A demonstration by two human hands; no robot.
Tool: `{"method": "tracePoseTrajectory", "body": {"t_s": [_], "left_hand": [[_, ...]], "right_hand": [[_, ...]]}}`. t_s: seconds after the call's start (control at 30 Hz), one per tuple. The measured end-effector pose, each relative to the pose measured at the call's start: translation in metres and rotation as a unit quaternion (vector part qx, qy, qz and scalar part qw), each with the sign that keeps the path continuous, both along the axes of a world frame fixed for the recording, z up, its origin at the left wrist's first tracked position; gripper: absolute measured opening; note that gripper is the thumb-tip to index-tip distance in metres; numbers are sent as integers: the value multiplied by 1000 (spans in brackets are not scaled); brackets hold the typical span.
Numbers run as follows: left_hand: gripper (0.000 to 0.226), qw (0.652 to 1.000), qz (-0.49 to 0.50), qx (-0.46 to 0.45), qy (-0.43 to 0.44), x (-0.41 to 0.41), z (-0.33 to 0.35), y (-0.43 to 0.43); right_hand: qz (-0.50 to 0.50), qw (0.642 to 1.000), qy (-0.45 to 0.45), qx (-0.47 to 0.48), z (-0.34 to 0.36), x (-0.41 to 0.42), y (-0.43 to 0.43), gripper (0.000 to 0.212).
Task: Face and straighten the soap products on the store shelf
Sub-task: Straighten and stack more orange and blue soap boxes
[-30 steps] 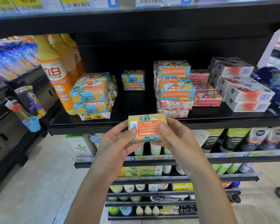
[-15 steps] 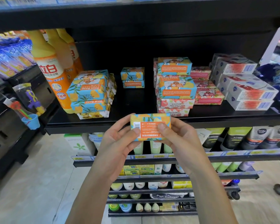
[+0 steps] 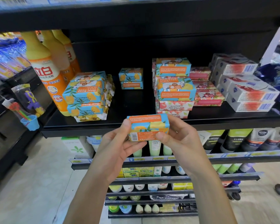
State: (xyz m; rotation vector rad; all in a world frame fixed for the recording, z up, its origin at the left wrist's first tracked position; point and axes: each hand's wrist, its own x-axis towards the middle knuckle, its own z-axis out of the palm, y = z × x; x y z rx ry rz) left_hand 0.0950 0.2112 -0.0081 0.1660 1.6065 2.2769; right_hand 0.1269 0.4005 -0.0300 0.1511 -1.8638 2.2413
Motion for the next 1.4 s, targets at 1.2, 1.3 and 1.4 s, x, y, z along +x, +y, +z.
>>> {"method": "tracePoseTrajectory", "body": {"t_s": [1.2,1.3,1.4], "left_hand": [[48,999,42,4,11,-7,-7,6],[40,999,34,-3,6,-6,-10,5],[37,999,41,-9,13,-5,-12,4]], "right_hand": [[10,1000,-5,-6,-5,-5,6,69],[16,1000,11,11,-7,-5,7,72],[17,999,19,36,-8,-7,6,72]]}}
